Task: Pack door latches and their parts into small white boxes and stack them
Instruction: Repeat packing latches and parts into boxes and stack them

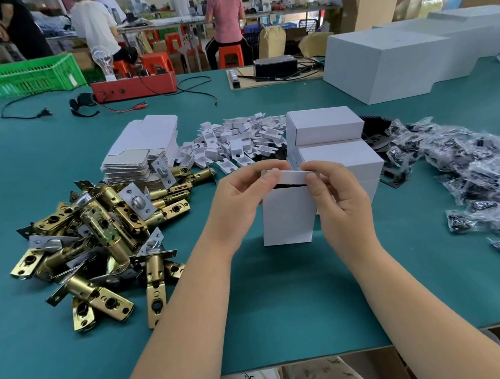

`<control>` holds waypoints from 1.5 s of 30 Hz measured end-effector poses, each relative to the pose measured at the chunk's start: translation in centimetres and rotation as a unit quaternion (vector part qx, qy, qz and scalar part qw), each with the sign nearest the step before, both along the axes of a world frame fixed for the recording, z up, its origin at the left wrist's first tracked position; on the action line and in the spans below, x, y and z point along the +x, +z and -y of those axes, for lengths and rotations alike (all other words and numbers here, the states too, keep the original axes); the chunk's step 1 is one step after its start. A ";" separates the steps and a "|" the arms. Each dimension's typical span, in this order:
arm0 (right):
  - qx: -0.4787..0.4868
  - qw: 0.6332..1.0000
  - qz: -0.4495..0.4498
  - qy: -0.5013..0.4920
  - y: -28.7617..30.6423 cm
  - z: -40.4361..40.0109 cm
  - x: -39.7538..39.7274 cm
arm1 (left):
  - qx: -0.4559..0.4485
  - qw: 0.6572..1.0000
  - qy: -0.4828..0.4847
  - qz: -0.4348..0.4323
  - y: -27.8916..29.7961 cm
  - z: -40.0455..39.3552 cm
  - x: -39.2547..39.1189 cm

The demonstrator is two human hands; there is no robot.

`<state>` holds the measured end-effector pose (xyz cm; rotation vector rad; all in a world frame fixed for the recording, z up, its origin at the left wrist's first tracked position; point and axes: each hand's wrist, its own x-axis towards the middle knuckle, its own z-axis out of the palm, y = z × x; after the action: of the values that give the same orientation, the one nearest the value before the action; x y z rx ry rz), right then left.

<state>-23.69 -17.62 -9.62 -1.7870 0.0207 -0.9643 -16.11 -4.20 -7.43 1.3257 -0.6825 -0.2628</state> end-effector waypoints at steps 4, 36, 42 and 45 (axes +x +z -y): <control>-0.007 1.000 0.006 0.012 0.2 0.2 0.1 | 0.000 1.000 0.001 0.027 0.3 -0.3 0.1; -0.108 0.993 0.034 -0.036 -0.4 0.7 0.5 | 0.047 0.992 0.027 0.118 0.8 -0.6 0.0; -0.170 0.985 0.026 -0.035 -1.0 0.9 0.1 | 0.091 0.992 -0.040 0.084 0.9 -1.6 0.5; -0.169 0.984 0.029 -0.055 -1.3 0.8 0.1 | 0.093 0.992 -0.036 0.076 1.0 -1.6 0.5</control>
<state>-23.55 -18.39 -10.88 -2.0837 -0.0858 -1.1517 -15.58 -2.58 -6.46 1.5122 -0.8520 -0.2910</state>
